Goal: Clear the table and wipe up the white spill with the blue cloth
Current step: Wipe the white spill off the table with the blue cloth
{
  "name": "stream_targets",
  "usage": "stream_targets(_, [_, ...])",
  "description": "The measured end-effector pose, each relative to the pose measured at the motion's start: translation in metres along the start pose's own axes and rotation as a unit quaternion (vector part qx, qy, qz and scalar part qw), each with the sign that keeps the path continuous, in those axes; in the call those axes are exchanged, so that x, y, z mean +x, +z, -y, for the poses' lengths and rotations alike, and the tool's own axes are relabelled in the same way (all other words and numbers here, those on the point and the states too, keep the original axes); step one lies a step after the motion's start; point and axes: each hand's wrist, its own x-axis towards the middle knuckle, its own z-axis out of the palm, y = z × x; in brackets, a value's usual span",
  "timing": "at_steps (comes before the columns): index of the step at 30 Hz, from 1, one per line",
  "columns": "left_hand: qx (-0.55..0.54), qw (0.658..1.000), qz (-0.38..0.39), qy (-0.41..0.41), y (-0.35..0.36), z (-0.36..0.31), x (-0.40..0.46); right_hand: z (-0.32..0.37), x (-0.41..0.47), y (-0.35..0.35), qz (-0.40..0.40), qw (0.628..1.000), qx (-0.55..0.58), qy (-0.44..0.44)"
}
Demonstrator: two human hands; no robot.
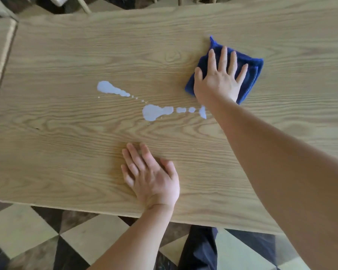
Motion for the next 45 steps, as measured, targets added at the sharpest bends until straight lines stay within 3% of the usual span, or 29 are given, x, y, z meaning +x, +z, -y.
stream_targets(6, [-0.01,1.0,0.002,0.002,0.003,0.005,0.0,0.024,-0.044,0.014,-0.016,0.999,-0.004,0.035])
stream_targets(16, [-0.082,0.997,0.009,-0.002,0.0,0.009,-0.001,0.016,-0.132,0.023,-0.004,0.997,-0.042,-0.068])
stream_targets(22, [-0.19,0.981,0.027,-0.007,-0.014,0.011,0.002,0.022,-0.189,0.03,-0.003,0.999,-0.033,0.032])
stream_targets(26, [-0.335,0.94,0.056,0.008,-0.034,0.044,0.006,0.032,-0.221,0.033,-0.004,0.995,-0.018,0.099])
stream_targets(28, [-0.288,0.953,0.055,0.081,-0.036,0.078,0.034,0.041,-0.233,0.034,-0.008,0.989,-0.009,0.148])
stream_targets(30, [-0.169,0.976,0.03,0.137,-0.031,0.112,0.076,0.056,-0.243,0.038,-0.01,0.98,0.001,0.201])
stream_targets(33, [-0.038,0.983,0.02,0.181,-0.028,0.134,0.113,0.08,-0.246,0.045,-0.021,0.964,0.014,0.265])
stream_targets(36, [-0.001,0.98,0.036,0.197,-0.027,0.133,0.114,0.099,-0.219,0.049,-0.031,0.946,0.028,0.32])
stream_targets(41, [0.022,0.979,0.064,0.192,-0.029,0.134,0.117,0.118,-0.139,0.048,-0.02,0.979,0.007,0.202])
stream_targets(45, [0.029,0.978,0.078,0.193,-0.03,0.132,0.117,0.122,-0.081,0.044,-0.027,0.984,0.018,0.173])
